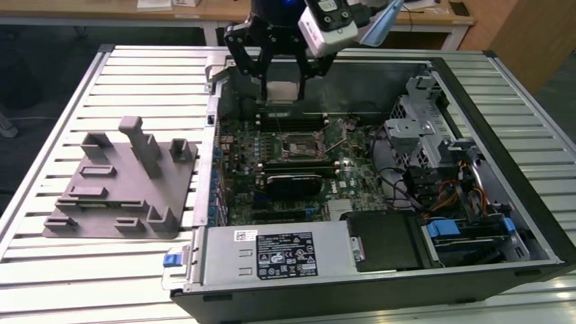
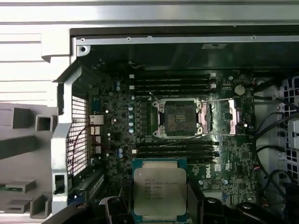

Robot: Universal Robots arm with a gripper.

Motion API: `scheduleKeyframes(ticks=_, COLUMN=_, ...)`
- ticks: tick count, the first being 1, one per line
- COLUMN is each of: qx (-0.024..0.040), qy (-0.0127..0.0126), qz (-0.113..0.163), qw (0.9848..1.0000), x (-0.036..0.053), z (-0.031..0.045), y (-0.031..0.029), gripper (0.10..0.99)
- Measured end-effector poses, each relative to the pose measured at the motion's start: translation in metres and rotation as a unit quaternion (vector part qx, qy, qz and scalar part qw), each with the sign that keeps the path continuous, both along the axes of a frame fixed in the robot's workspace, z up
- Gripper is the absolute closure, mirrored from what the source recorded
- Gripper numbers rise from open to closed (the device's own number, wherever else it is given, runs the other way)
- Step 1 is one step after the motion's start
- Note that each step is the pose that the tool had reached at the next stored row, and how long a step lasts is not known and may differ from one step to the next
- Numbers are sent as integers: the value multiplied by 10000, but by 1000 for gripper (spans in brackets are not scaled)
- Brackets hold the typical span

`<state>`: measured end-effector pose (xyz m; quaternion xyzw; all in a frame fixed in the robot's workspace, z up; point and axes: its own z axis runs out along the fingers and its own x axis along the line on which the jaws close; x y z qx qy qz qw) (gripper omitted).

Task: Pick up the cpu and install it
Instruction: 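Pick up the cpu and move it towards the insertion slot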

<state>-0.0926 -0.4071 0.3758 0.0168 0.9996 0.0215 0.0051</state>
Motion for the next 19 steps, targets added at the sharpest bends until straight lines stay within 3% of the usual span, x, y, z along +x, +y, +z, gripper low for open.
scheduleKeyframes(ticks=15, qx=-1, qy=65, qz=0, qw=10000, x=262, z=-271, y=1, gripper=545)
scheduleKeyframes(ticks=19, qx=-1, qy=98, qz=0, qw=10000, x=327, z=-398, y=19, gripper=545)
